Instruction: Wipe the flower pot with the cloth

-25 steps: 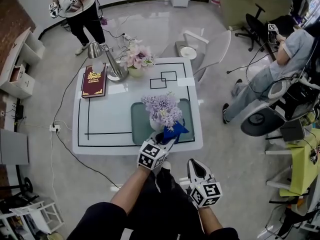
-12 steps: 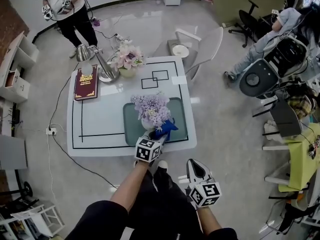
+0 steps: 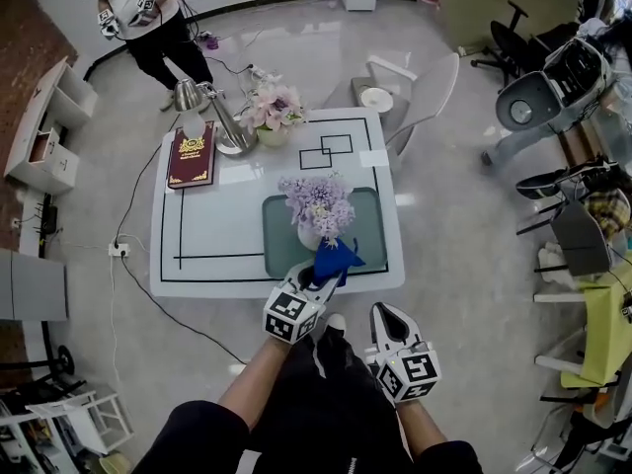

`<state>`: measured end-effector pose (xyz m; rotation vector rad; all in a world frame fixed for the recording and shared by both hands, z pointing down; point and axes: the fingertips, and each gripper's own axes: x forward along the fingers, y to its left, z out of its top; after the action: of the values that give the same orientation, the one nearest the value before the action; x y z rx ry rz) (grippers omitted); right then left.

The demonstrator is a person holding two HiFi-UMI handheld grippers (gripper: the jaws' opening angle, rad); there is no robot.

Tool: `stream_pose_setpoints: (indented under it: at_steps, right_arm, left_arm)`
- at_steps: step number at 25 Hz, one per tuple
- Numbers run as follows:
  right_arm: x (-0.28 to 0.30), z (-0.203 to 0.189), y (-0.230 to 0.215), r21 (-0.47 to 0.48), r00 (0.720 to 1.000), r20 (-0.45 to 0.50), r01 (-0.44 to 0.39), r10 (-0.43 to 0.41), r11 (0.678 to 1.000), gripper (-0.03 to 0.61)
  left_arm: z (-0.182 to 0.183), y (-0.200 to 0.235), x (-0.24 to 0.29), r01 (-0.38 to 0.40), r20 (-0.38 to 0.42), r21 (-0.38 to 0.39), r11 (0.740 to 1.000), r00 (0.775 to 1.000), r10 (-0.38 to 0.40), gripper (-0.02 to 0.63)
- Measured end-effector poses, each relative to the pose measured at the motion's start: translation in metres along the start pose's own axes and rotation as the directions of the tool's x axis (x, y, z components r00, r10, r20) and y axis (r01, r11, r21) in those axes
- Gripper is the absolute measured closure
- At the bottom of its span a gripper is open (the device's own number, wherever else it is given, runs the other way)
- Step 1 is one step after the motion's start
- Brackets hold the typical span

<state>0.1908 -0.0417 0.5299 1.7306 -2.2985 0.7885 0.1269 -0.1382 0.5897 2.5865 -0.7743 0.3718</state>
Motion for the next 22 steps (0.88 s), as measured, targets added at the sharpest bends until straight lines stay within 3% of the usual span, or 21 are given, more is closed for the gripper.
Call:
stream_pose_setpoints:
  at_steps: [8,22]
  right_arm:
    - [0.019,0.001,0.051,-0.062,0.997,-0.017,-0.073,0.072,0.995,0.568]
    - [0.013,-0.018,0.15,-0.126,0.996,-0.021,-0.085,0.083,0.988,0.569]
  left_arm:
    - [0.02,0.001,-0.075,-0.057,0.088,0.009,0.998,0.995,0.056,0.491]
    - [-0.019,0.009,-0.189,-0.086,0.102,-0.062,0.994,0.99,0.092,0.491]
